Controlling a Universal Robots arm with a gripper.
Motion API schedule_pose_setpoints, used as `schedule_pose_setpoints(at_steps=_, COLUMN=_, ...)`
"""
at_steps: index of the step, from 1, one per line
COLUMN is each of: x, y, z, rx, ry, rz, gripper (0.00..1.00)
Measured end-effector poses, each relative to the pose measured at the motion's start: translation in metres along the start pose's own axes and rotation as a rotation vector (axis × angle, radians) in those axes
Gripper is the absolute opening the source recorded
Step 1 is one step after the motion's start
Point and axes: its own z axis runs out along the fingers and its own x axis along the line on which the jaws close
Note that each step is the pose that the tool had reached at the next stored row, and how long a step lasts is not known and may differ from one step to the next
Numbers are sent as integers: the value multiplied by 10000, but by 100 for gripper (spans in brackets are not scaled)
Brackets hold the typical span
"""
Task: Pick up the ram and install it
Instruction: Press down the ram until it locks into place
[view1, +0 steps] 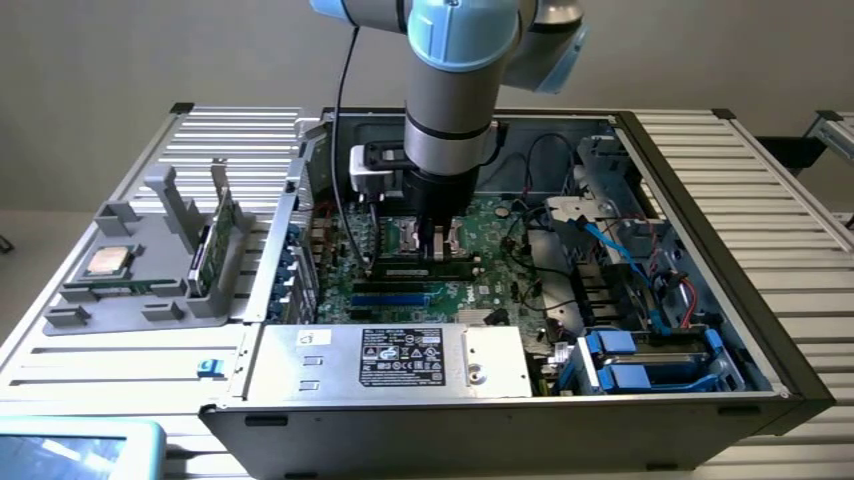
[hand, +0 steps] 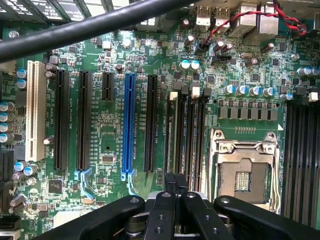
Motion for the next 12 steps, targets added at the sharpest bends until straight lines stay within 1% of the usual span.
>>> schedule_pose_setpoints(at_steps=3, x=-1, y=-1, z=-9, rx=3, ry=-17, rz=0, gripper=9)
schedule_pose_setpoints(at_steps=4, x=-7, y=-1, z=-47, rx=14, ry=-33, rz=-3, gripper=9)
schedule_pose_setpoints(at_steps=6, x=-11, y=5, z=-136, rx=2, ry=-18, rz=-1, gripper=9)
schedule_pose_setpoints(at_steps=10, x=-19, y=10, z=-239, rx=3, ry=-18, rz=-1, gripper=9)
schedule_pose_setpoints(at_steps=12, x=-22, y=11, z=-273, rx=3, ry=-18, rz=-1, gripper=9)
